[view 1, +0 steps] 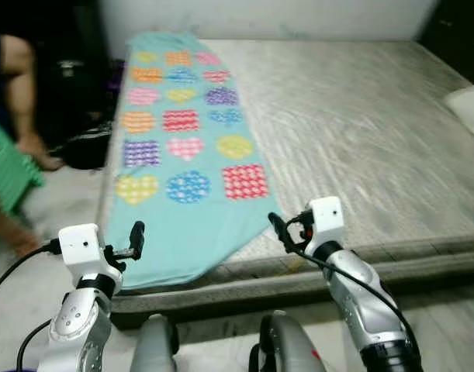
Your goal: Clean up the room
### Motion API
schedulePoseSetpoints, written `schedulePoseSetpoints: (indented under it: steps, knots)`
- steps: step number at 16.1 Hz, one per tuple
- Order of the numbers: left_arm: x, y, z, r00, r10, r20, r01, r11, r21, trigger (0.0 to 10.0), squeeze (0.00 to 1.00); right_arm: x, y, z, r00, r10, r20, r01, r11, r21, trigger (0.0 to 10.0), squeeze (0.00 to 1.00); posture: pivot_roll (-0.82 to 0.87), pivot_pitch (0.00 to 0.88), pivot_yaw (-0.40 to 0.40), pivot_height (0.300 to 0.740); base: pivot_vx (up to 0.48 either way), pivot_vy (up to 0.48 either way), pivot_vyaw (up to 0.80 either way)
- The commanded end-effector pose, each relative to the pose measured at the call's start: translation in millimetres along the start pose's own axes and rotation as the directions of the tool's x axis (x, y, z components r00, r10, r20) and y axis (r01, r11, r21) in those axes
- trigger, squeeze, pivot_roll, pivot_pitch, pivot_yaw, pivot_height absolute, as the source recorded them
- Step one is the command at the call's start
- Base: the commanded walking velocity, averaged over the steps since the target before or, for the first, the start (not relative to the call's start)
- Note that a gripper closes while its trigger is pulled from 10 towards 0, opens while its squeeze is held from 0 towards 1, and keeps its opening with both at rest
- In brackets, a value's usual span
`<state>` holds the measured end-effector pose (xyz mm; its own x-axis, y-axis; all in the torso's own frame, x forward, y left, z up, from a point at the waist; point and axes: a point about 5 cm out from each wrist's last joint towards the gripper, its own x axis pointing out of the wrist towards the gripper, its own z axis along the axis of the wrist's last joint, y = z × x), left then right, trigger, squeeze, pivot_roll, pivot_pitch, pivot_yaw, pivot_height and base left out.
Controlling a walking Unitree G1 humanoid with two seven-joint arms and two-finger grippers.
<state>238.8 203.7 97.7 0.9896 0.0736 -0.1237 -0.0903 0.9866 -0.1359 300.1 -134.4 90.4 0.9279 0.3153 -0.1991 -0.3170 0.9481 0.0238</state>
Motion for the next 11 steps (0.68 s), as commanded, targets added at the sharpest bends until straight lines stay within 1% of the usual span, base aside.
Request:
schedulePoseSetpoints:
  steps: [1, 4, 8, 11]
  knots:
    - [-0.6, -0.7, -2, 1.0, 0.01, -0.007, -0.01, 1.0, -0.002, 10.0, 0.0, 0.8, -2.5, -1, 1.0, 0.003, -0.009, -0.003, 1.0, -0.004, 10.0, 0.0, -0.03, 0.123, -0.046, 0.621, 0.0, 0.0, 0.0]
    - [-2.4, -2.0, -2, 1.0, 0.015, -0.009, -0.015, 1.0, -0.01, 10.0, 0.0, 0.5, -0.5, -1, 0.999, 0.025, -0.02, -0.025, 1.0, -0.015, 10.0, 0.0, -0.03, 0.147, -0.055, 0.616, 0.0, 0.0, 0.0]
    - [-7.9, -4.8, -6, 1.0, 0.016, -0.024, -0.017, 0.999, -0.028, 10.0, 0.0, -6.8, -4.2, -5, 0.999, 0.025, -0.04, -0.026, 1.0, -0.016, 10.0, 0.0, -0.03, 0.172, -0.066, 0.616, 0.0, 0.0, 0.0]
    - [-10.9, -10.0, -8, 0.999, 0.019, -0.032, -0.021, 0.998, -0.052, 10.0, 0.0, -11.6, -2.6, -7, 0.997, 0.043, -0.061, -0.044, 0.999, -0.026, 10.0, 0.0, -0.05, 0.203, -0.081, 0.616, 0.0, 0.0, 0.0]
